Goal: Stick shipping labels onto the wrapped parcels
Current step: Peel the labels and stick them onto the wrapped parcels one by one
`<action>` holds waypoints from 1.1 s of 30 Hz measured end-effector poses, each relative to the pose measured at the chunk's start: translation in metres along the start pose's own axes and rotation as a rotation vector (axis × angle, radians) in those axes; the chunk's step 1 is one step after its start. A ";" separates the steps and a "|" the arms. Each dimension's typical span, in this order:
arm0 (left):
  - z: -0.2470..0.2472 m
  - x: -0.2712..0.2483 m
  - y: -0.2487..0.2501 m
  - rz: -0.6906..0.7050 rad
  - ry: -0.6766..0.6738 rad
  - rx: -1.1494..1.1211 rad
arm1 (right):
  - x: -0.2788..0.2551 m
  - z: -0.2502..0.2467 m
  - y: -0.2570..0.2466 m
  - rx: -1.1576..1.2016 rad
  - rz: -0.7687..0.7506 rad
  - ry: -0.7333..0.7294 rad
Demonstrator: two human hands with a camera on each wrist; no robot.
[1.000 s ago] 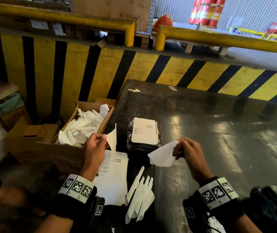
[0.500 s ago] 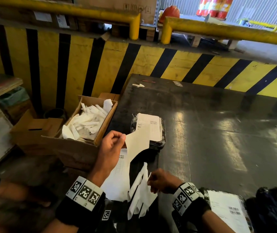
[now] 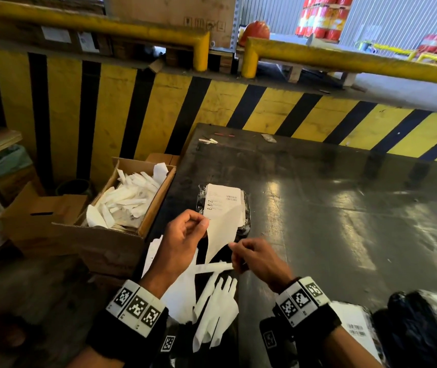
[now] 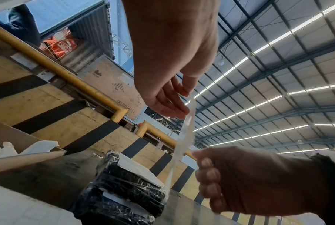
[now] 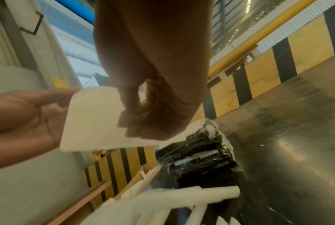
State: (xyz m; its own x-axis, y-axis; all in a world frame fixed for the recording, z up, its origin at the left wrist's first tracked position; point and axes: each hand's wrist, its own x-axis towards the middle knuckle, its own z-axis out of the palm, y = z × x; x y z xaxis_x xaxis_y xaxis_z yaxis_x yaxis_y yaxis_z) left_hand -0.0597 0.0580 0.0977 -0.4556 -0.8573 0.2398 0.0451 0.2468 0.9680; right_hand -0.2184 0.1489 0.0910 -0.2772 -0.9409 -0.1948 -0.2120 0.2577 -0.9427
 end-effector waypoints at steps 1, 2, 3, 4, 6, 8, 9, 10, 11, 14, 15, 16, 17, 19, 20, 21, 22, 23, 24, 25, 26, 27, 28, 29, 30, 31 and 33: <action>0.001 -0.001 0.000 -0.001 -0.001 0.002 | -0.001 0.002 0.002 -0.019 0.024 -0.037; 0.002 -0.002 -0.001 -0.003 -0.001 0.005 | -0.002 0.005 0.005 -0.029 0.038 -0.057; 0.002 -0.003 -0.001 -0.003 -0.002 0.011 | -0.004 0.007 0.008 -0.023 0.038 -0.050; 0.002 -0.006 -0.001 0.002 -0.007 0.014 | -0.005 0.009 0.009 0.007 0.031 -0.014; 0.001 -0.009 -0.002 0.023 -0.024 0.028 | -0.006 0.011 0.009 0.123 0.023 0.114; 0.001 -0.013 -0.001 0.047 -0.082 0.054 | -0.004 0.009 0.003 0.195 0.032 0.250; 0.002 -0.015 0.001 0.062 -0.123 0.070 | -0.003 0.007 -0.001 0.195 0.036 0.288; 0.004 -0.017 0.003 0.077 -0.168 0.089 | -0.001 0.005 -0.005 0.185 0.038 0.300; 0.005 -0.019 0.006 0.093 -0.209 0.111 | 0.000 0.004 -0.008 0.169 0.040 0.292; 0.011 -0.023 0.009 0.120 -0.263 0.135 | 0.000 0.001 -0.017 0.121 0.020 0.228; 0.011 -0.022 0.008 0.125 -0.266 0.132 | 0.000 -0.001 -0.018 0.114 0.000 0.219; 0.011 -0.022 0.006 0.128 -0.269 0.130 | 0.001 -0.002 -0.019 0.107 -0.029 0.227; 0.010 -0.021 0.003 0.127 -0.280 0.122 | 0.001 -0.004 -0.019 0.098 -0.066 0.257; 0.007 -0.020 0.000 0.097 -0.290 0.060 | 0.003 -0.009 -0.020 0.105 -0.148 0.348; 0.005 -0.019 -0.001 0.084 -0.258 0.021 | 0.003 -0.012 -0.020 0.127 -0.175 0.382; 0.004 -0.015 -0.003 0.083 -0.177 -0.001 | 0.003 -0.016 -0.021 0.156 -0.189 0.395; 0.003 -0.011 -0.004 0.076 -0.059 0.002 | 0.002 -0.019 -0.020 0.186 -0.192 0.381; 0.003 -0.007 -0.005 0.042 0.054 0.010 | 0.001 -0.022 -0.019 0.206 -0.192 0.347; 0.003 -0.001 -0.006 -0.027 0.118 0.006 | -0.001 -0.025 -0.017 0.213 -0.187 0.304; 0.003 0.004 -0.006 -0.110 0.119 -0.016 | -0.002 -0.028 -0.014 0.215 -0.178 0.263; 0.004 0.009 -0.009 -0.176 0.086 -0.035 | -0.002 -0.030 -0.011 0.218 -0.163 0.229; 0.005 0.012 -0.011 -0.211 0.051 -0.032 | -0.002 -0.031 -0.008 0.224 -0.145 0.206; 0.006 0.014 -0.014 -0.228 0.030 -0.019 | -0.001 -0.032 -0.004 0.222 -0.121 0.197; 0.008 0.017 -0.016 -0.243 0.027 -0.021 | 0.002 -0.033 0.000 0.209 -0.089 0.201; 0.011 0.018 -0.019 -0.256 0.034 -0.028 | 0.005 -0.034 0.005 0.185 -0.053 0.216; 0.015 0.020 -0.023 -0.271 0.037 -0.031 | 0.010 -0.035 0.010 0.156 -0.017 0.233; 0.022 0.026 -0.029 -0.313 0.047 -0.032 | 0.020 -0.036 0.018 0.109 0.037 0.257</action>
State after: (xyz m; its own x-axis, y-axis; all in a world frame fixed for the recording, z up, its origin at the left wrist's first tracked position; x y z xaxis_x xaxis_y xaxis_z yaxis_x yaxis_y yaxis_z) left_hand -0.0919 0.0388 0.0746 -0.4100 -0.9095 -0.0680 -0.0628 -0.0462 0.9970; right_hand -0.2614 0.1430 0.0803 -0.5142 -0.8412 -0.1672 -0.0993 0.2521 -0.9626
